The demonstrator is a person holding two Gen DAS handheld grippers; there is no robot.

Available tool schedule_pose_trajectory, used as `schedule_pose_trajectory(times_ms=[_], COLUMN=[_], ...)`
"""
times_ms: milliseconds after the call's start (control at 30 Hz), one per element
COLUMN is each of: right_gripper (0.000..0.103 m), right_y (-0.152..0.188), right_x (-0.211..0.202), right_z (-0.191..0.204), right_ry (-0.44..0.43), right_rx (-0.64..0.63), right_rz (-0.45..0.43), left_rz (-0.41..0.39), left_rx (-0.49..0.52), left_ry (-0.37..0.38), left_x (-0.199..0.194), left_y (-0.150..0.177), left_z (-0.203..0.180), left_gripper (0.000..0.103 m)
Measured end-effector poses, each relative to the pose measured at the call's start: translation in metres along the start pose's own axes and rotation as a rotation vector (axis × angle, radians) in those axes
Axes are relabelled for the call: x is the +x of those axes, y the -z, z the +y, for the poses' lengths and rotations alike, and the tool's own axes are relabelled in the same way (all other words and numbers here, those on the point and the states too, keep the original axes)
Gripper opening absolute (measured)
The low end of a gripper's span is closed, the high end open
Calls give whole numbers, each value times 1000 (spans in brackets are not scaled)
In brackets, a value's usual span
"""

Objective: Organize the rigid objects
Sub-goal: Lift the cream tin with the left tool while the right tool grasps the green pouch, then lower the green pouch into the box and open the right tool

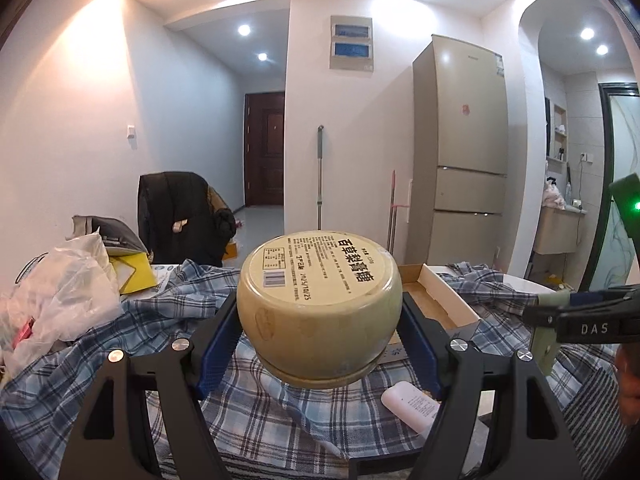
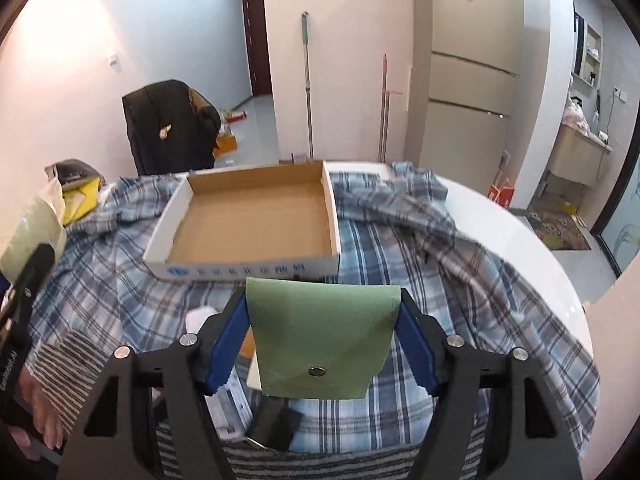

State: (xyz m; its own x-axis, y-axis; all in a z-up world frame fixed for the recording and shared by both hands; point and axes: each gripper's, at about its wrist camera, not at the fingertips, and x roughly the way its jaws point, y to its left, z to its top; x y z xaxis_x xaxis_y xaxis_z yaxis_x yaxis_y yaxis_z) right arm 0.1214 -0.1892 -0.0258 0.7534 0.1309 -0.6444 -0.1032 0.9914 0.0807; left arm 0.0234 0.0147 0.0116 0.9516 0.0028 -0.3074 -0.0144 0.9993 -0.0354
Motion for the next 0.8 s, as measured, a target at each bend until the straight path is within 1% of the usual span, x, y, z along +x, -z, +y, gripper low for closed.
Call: schedule_pose_trajectory(times_ms=[67,167,267,333,400,500,567,633,700,800], right_gripper=[69,69,69,69,69,69,69,69,69,69], right_y=[-8,-20,-36,-48,-61,-79,-92,-103,-112,-128], right_x=[-4,-10,-16,-20,-25,-16,-2,11,23,39], right_z=[1,4,9,10,14,29,36,36,31,26], right_ry=[-8,-15,-16,-26,-62,-66,-43,-50,-54,-37], right_rx=[1,-4,-10,16,52,6,-1,21,57,102], right_rz=[-21,-52,-95,-121,-165,-179,-166,-152,-140,-139], left_rz=[5,-11,-30,-29,-43,-42,-10,32,69,91], left_rx=[-10,11,8,14,4,-12,-22,-38,-43,-35], left_ry=[14,-1,3,-10,-9,-14,-22,-1,-6,1], left_x=[-2,-8,-9,-4,3,24,42,66,90,122], left_y=[-9,-26,-44,-57,-70,-89,-99,-108,-112,-118], left_z=[1,-3,-6,-10,-14,-19,-19,-18,-17,-16], left_gripper=[77,77,77,77,77,77,77,77,77,77])
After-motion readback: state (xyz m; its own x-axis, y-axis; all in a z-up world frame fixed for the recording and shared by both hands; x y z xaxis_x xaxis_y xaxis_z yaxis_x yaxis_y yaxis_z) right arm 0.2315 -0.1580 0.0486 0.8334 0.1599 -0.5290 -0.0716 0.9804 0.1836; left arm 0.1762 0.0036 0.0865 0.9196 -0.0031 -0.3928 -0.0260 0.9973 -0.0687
